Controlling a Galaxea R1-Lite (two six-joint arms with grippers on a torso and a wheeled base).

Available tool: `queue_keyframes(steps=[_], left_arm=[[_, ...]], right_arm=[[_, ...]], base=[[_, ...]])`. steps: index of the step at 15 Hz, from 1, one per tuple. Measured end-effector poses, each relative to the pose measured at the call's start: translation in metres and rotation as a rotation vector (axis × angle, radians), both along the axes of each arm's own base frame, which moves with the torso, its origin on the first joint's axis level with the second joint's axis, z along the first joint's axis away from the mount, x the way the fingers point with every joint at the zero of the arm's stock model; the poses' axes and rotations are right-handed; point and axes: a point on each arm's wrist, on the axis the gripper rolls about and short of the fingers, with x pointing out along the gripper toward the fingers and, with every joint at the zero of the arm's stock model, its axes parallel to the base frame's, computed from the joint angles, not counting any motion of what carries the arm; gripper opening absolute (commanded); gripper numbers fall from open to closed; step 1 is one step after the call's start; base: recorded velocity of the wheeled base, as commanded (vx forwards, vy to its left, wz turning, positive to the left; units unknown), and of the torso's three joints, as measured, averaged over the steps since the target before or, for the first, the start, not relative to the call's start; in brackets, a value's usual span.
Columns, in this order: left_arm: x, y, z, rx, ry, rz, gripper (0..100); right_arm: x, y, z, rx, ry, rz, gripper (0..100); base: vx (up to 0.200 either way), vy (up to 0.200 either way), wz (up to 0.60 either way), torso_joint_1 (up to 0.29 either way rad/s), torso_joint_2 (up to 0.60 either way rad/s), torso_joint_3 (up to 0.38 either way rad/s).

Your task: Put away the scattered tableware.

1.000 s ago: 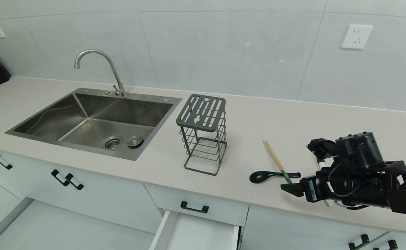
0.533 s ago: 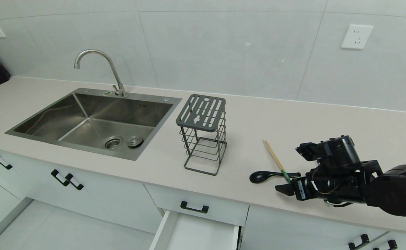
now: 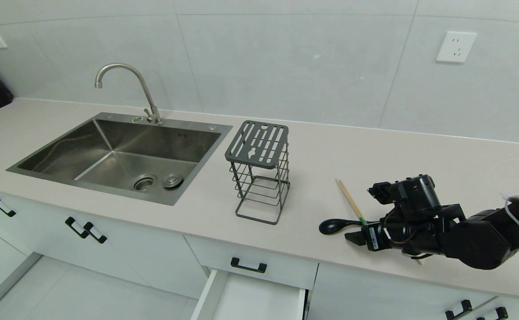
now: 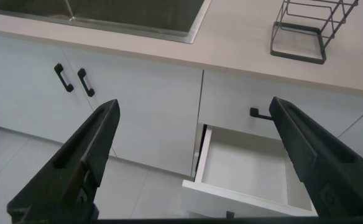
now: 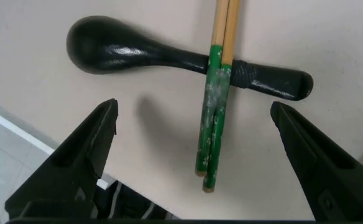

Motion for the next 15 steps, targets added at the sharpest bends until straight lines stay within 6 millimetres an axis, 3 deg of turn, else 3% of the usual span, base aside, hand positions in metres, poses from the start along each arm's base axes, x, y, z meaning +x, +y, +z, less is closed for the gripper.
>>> queue_keyframes(steps=[2,3,7,11,15], left_arm=[[0.0,0.0,0.0,0.0,0.0,0.0,100],[0.0,0.0,0.0,0.0,0.0,0.0,100],[0.0,0.0,0.0,0.0,0.0,0.0,100],[0.0,0.0,0.0,0.0,0.0,0.0,100],[0.0,0.0,0.0,0.0,0.001,0.0,100]], right_arm=[[0.002,0.001,-0.002,-0.002,0.003,0.0,100],[0.004,0.002,-0.003,-0.001,0.003,0.0,0],[0.015,0.002,-0.006,0.009,0.0,-0.037,0],[0.025,-0.016,-0.005,0.013,-0.007,-0.124,0],[0.013,-0.023,0.015,0.031,-0.048,-0.136,0]], base=[[0.0,0.0,0.0,0.0,0.0,0.0],[0.0,0.0,0.0,0.0,0.0,0.0],[0.0,0.0,0.0,0.0,0.0,0.0],[0.0,0.0,0.0,0.0,0.0,0.0],[0.0,0.0,0.0,0.0,0.0,0.0]])
